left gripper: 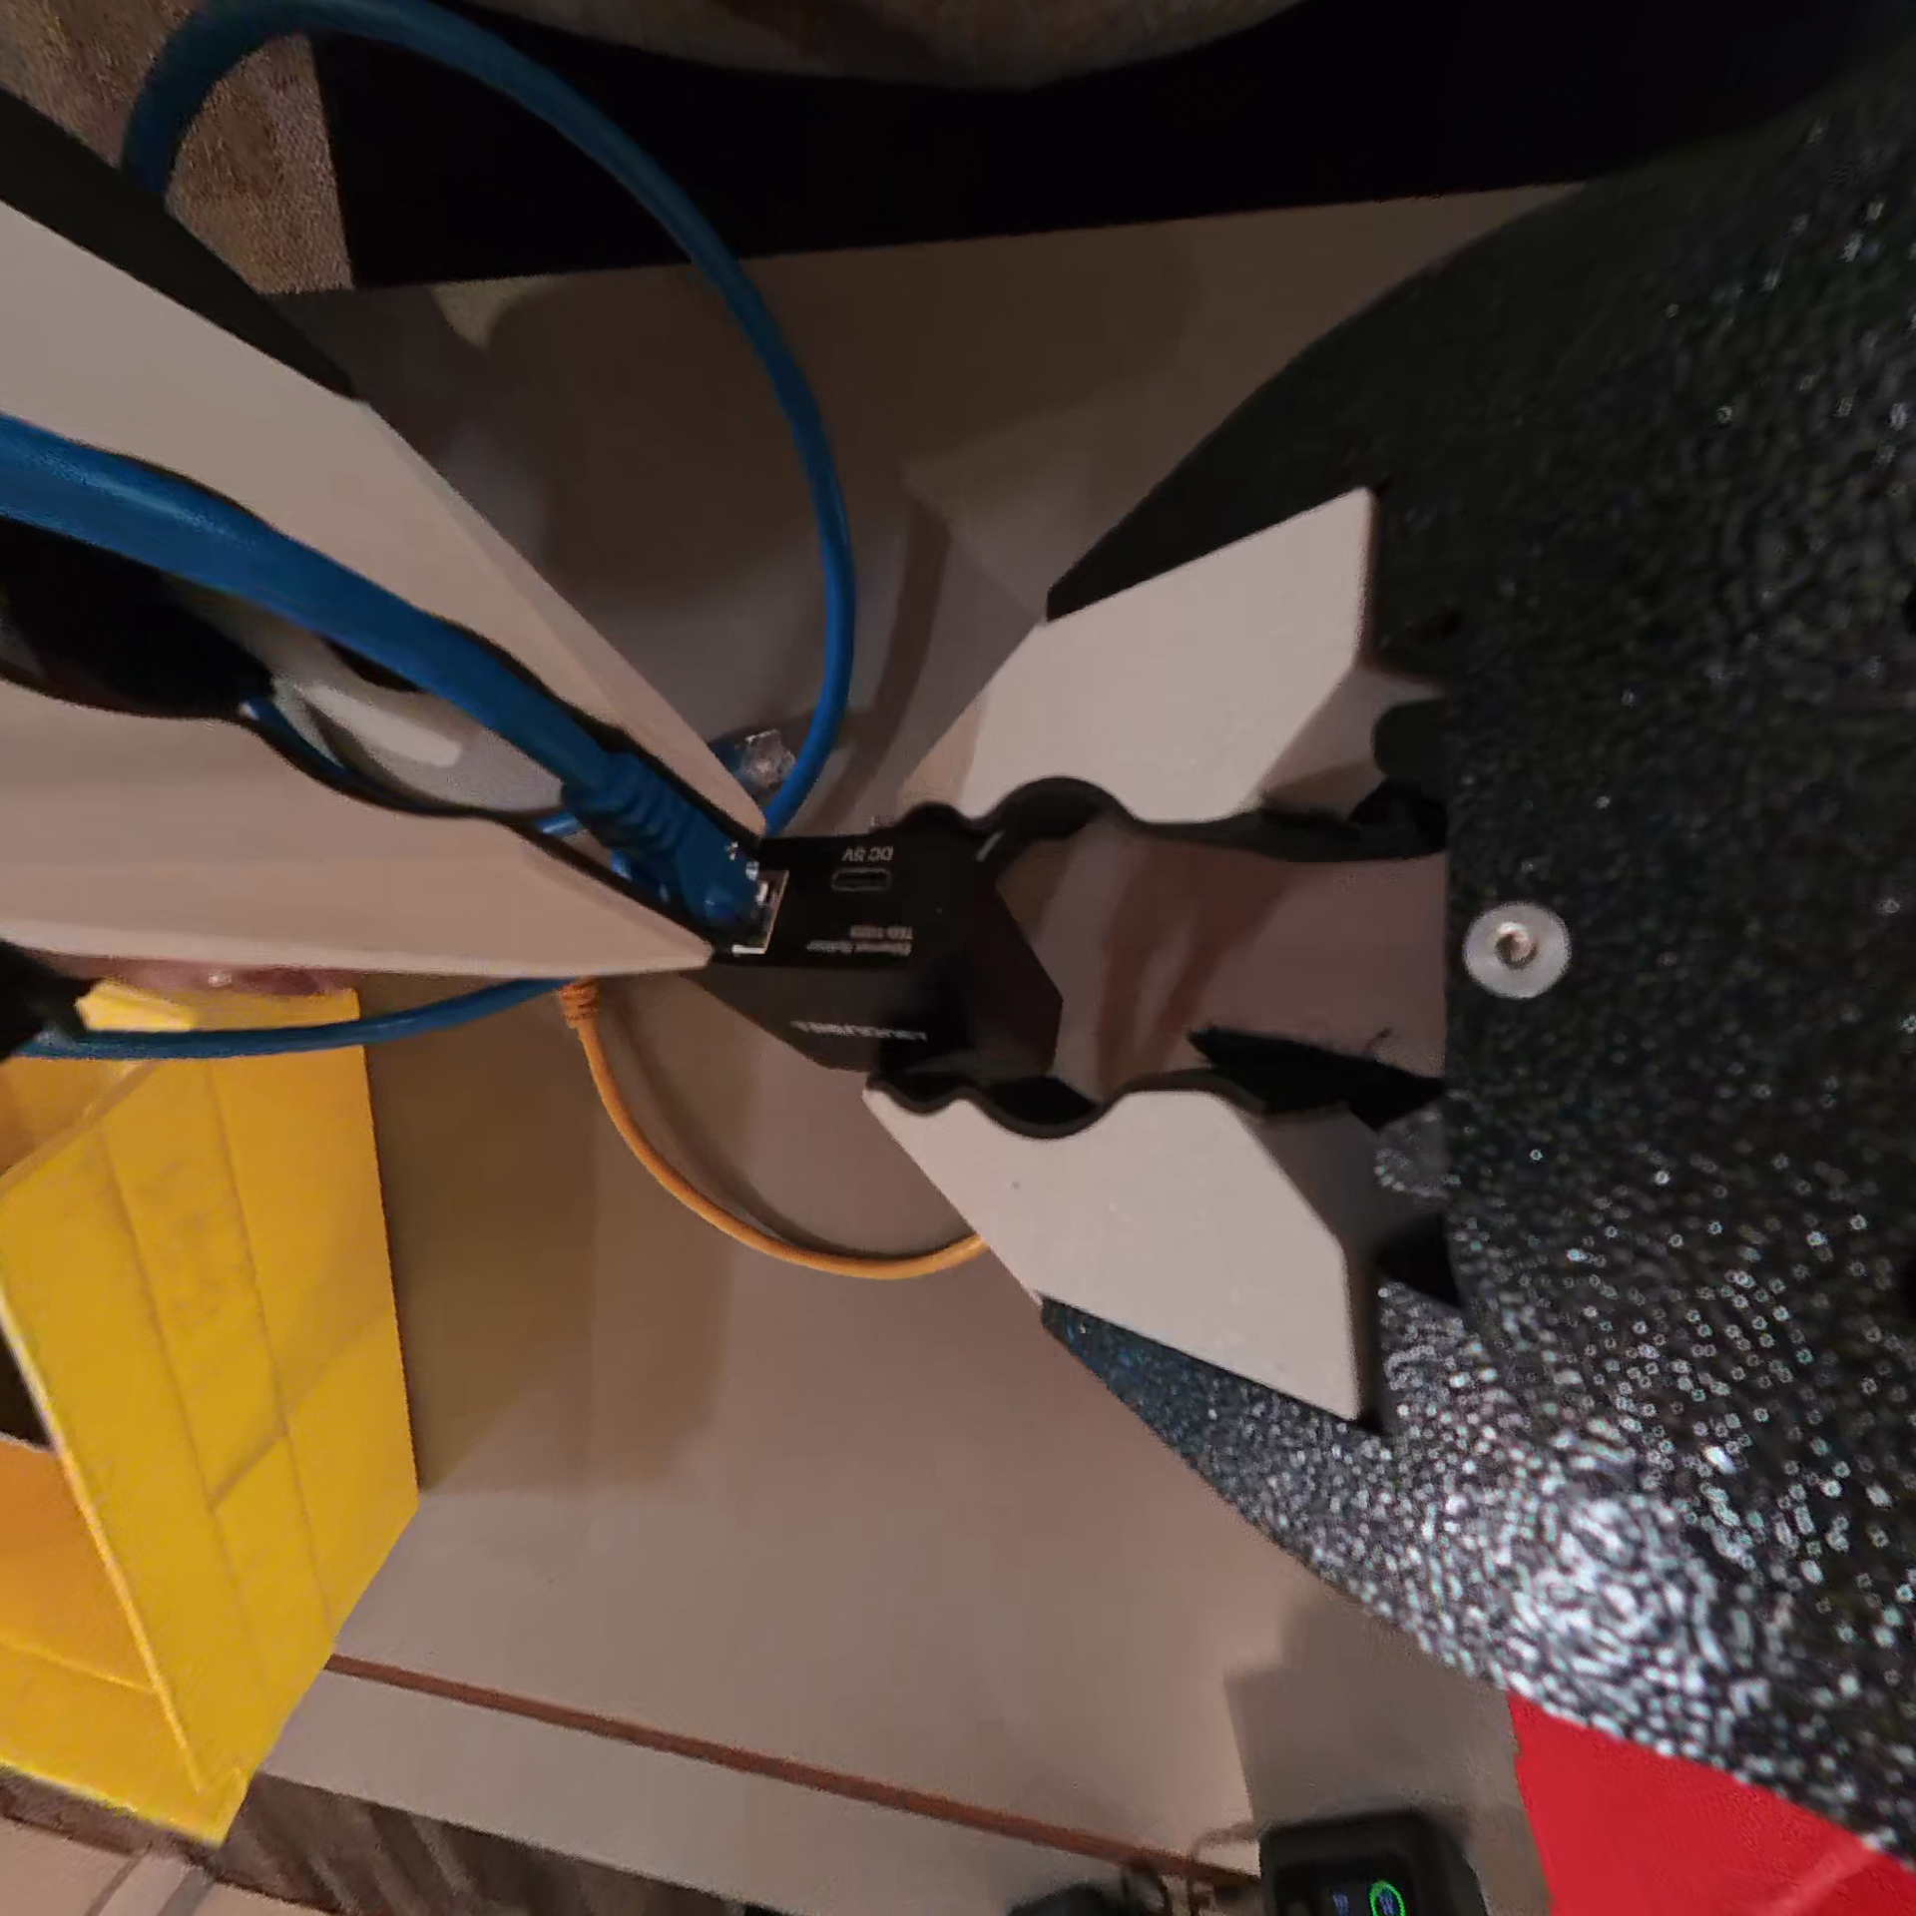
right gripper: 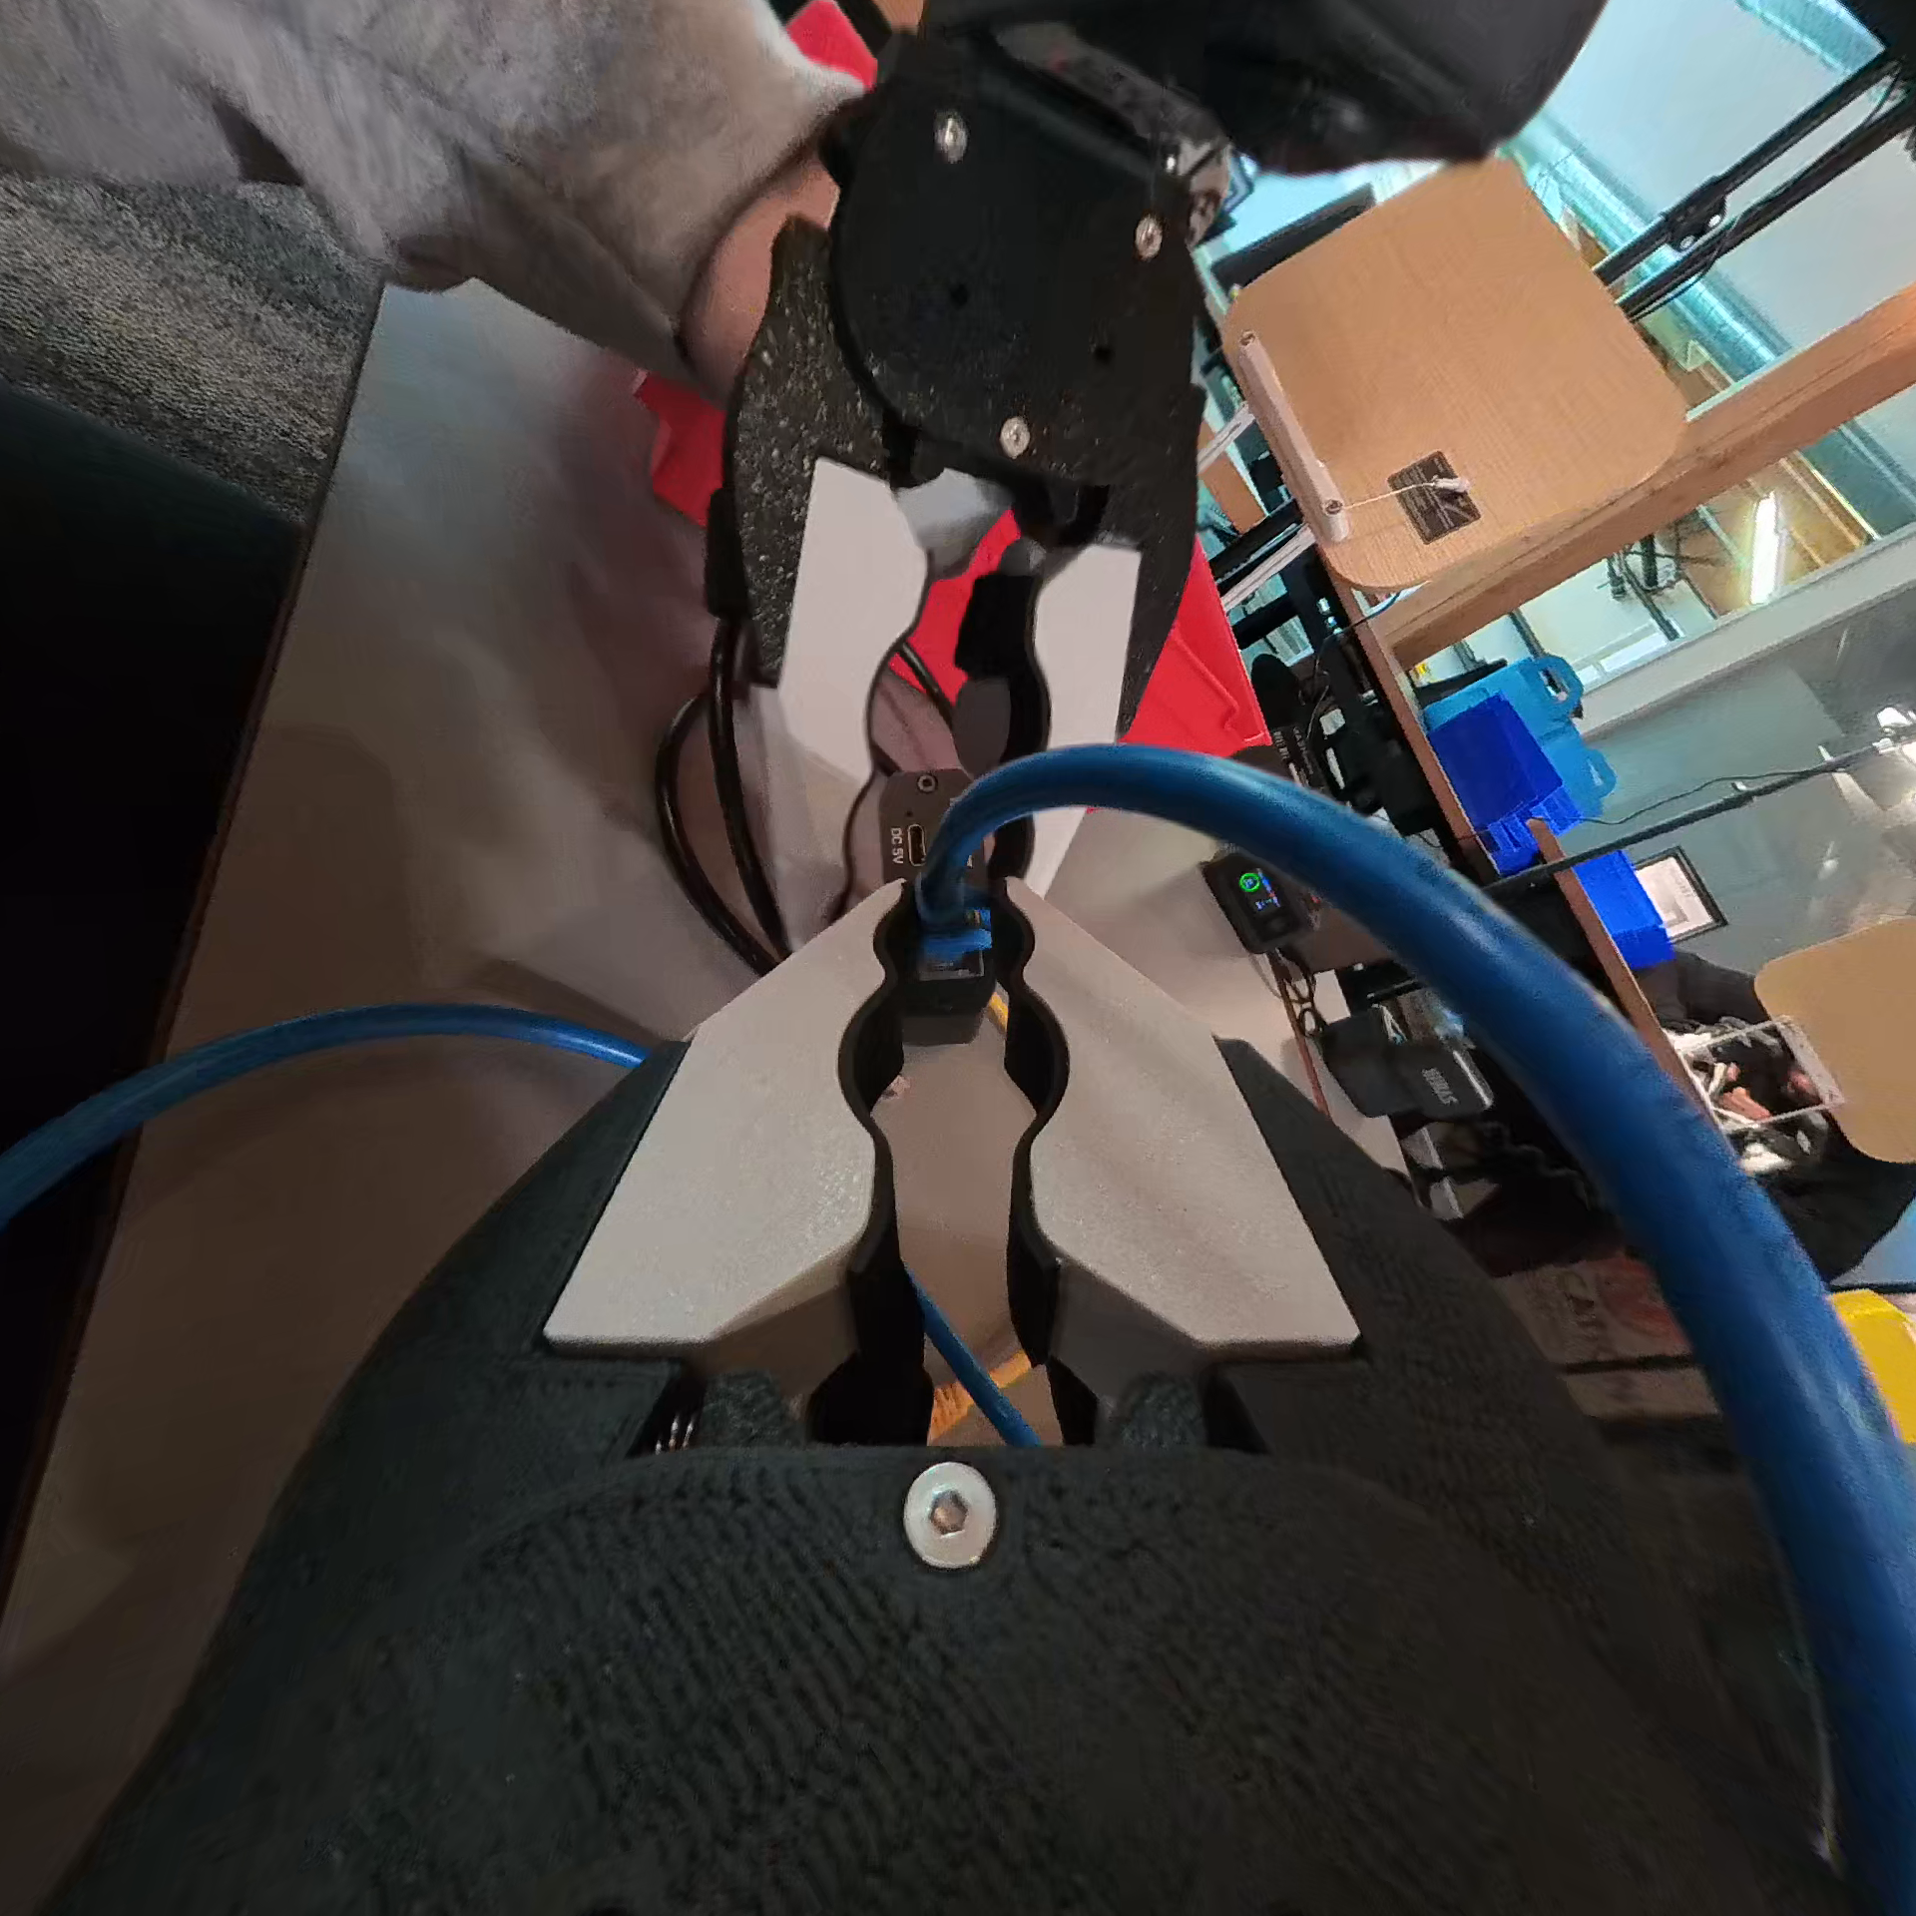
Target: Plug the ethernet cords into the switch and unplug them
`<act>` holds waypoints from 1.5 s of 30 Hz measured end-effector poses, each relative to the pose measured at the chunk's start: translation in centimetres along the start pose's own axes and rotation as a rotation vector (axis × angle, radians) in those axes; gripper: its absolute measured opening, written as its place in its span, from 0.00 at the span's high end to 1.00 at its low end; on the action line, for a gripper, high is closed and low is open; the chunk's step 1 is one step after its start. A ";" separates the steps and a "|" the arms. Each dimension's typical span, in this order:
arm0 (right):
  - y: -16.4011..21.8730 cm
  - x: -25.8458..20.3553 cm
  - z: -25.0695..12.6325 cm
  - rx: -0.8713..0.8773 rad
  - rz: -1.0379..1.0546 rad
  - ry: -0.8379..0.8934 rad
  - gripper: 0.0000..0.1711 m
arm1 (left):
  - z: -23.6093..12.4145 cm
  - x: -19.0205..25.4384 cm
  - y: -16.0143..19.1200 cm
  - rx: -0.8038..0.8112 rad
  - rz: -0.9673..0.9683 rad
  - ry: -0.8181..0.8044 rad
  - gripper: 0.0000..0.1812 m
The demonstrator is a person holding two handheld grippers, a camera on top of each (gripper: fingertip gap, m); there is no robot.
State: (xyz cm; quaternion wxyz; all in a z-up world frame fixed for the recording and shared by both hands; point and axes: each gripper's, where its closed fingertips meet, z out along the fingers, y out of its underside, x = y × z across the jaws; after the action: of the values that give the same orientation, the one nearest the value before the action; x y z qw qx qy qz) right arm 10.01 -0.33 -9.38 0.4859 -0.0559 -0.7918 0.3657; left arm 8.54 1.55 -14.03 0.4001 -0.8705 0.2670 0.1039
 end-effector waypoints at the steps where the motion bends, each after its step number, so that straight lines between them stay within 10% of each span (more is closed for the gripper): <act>1: 0.0 0.0 0.0 -0.001 -0.002 -0.001 0.94 | 0.3 0.0 0.1 0.003 0.006 -0.008 0.76; 30: 0.6 -0.6 -0.2 -0.013 -0.001 -0.047 0.93 | 0.2 0.2 0.6 -0.030 0.079 -0.010 0.86; 45: -0.1 0.1 -1.5 0.066 0.649 -0.354 0.93 | -0.4 1.0 -1.0 0.096 0.069 0.060 0.88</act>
State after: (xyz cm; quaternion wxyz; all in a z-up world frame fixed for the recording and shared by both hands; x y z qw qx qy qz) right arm 11.23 0.45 -8.90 0.2018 -0.2241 -0.7926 0.5300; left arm 9.93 1.36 -13.56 0.4294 -0.8433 0.3135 0.0786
